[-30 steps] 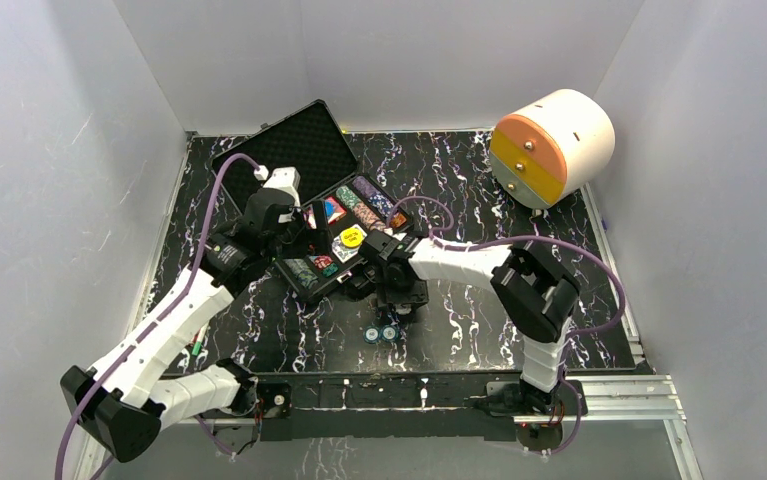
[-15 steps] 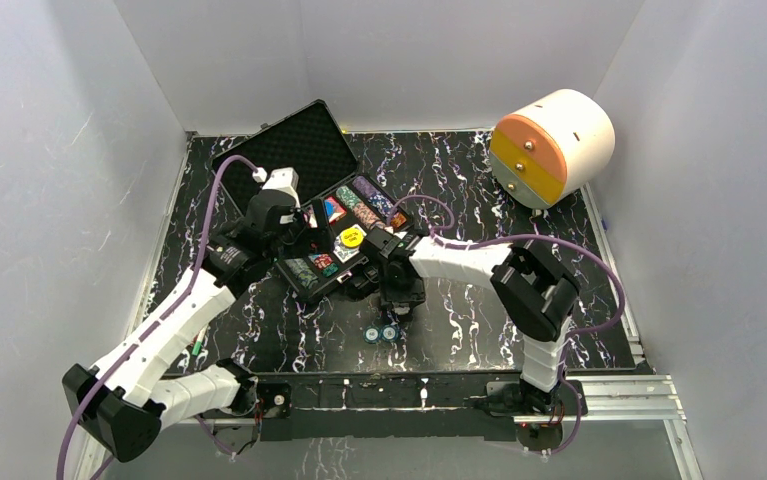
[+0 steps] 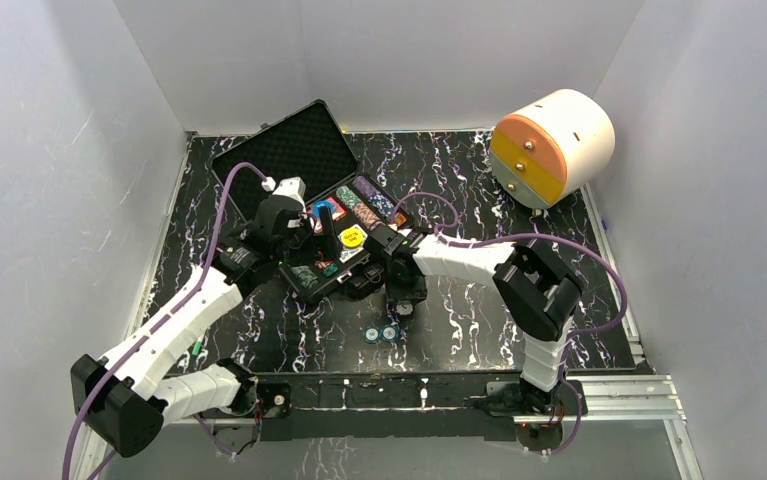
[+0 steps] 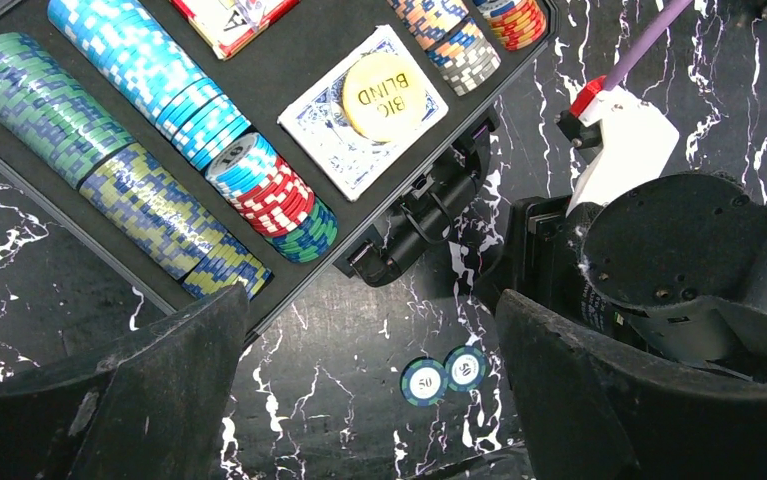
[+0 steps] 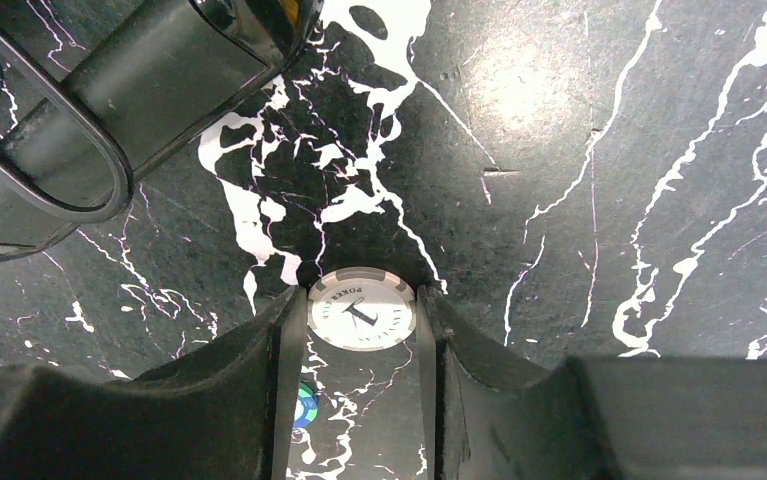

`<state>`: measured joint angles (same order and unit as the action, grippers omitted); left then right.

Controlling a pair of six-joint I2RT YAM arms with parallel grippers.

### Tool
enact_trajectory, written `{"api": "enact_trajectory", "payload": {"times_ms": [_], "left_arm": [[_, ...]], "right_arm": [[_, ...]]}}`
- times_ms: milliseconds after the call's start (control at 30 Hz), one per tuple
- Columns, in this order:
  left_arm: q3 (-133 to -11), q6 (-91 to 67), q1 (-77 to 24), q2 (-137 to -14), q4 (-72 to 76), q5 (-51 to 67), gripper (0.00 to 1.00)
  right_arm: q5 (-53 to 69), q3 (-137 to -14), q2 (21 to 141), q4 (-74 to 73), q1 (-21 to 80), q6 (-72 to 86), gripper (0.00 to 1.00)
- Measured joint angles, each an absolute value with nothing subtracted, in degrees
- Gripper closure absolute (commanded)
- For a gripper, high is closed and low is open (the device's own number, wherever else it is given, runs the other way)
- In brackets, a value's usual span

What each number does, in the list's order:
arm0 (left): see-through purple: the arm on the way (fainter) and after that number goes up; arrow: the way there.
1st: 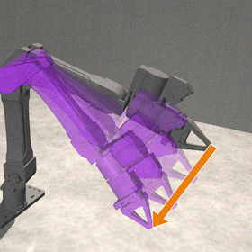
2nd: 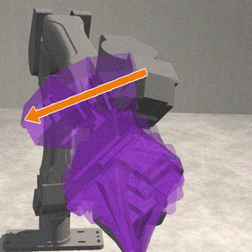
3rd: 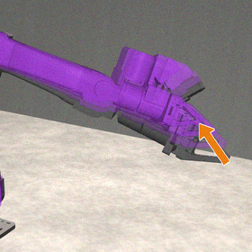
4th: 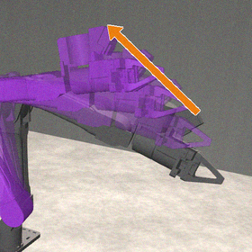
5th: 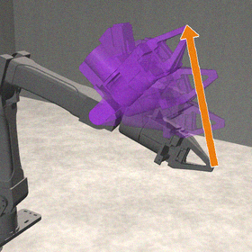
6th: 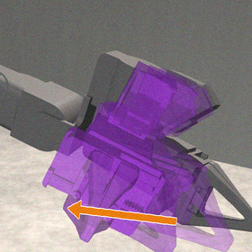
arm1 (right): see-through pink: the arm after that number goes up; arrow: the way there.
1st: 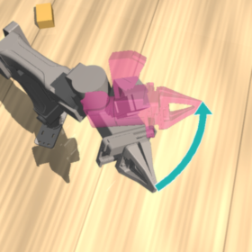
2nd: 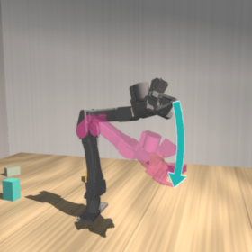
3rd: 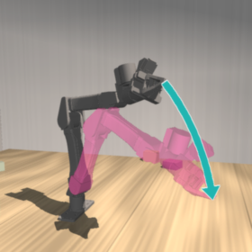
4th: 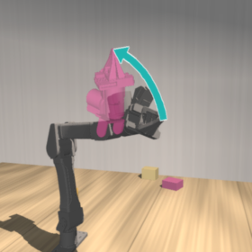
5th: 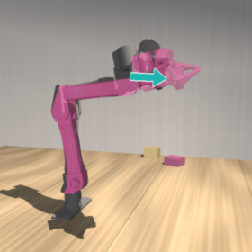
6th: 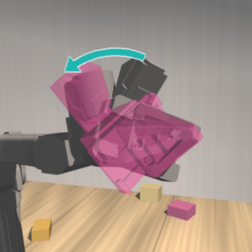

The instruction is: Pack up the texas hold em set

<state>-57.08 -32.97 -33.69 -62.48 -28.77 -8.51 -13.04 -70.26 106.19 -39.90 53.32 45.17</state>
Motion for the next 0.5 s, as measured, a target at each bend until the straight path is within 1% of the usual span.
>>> {"api": "enact_trajectory", "payload": {"times_ms": [67, 100, 200, 333, 500], "left_arm": [[-56.93, -33.21, -33.69, -62.48, -28.73, -8.16, 0.06], [-56.86, -33.30, -33.69, -62.48, -28.71, -8.05, 0.06], [-56.62, -33.54, -33.69, -62.48, -28.69, -7.81, 0.06], [-56.58, -33.67, -33.69, -62.48, -28.67, -7.55, 0.05], [-56.27, -33.67, -33.69, -62.48, -28.29, -7.20, 0.05]], "right_arm": [[-12.97, -70.26, 106.19, -39.92, 53.32, 45.17, 0.44], [-12.93, -70.28, 106.19, -39.94, 53.30, 45.19, 0.42], [-13.06, -70.35, 106.19, -40.01, 53.30, 45.01, 0.39], [-13.19, -70.48, 106.24, -40.60, 53.21, 45.04, 0.39], [-12.91, -70.83, 106.56, -40.73, 53.28, 44.73, 0.45]]}}
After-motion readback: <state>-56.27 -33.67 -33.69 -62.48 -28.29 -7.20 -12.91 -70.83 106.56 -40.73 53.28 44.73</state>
